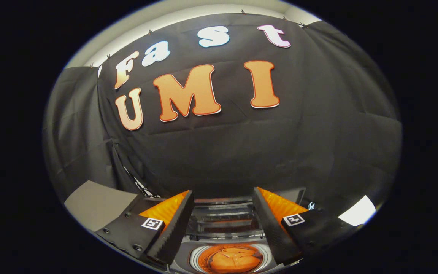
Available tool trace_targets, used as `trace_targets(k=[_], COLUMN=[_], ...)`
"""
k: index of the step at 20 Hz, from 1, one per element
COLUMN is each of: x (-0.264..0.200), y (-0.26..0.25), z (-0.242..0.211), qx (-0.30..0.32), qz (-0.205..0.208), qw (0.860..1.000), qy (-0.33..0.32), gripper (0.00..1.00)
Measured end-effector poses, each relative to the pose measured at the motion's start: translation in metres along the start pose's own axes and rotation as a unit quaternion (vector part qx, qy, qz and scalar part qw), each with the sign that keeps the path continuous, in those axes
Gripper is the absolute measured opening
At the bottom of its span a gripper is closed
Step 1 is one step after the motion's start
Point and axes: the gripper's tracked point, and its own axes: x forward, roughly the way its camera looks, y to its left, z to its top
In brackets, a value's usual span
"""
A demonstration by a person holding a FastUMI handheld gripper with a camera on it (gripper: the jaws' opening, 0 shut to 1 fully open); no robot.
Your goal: Put the clothes into the washing machine and then close the washing machine lid.
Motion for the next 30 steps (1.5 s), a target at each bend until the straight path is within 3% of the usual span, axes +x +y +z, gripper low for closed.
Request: trace_targets(k=[6,17,20,30], x=[0.056,0.124,0.126,0.096], y=[0.008,-0.016,-0.02,-0.017], z=[0.013,-0.034,-0.057,-0.055], qx=[-0.035,-0.037,-0.035,-0.039], qz=[0.001,-0.027,-0.033,-0.027], qw=[0.999,0.996,0.994,0.998], qy=[0.008,0.076,0.1,0.045], gripper=[0.99,0.99,0.99,1.0])
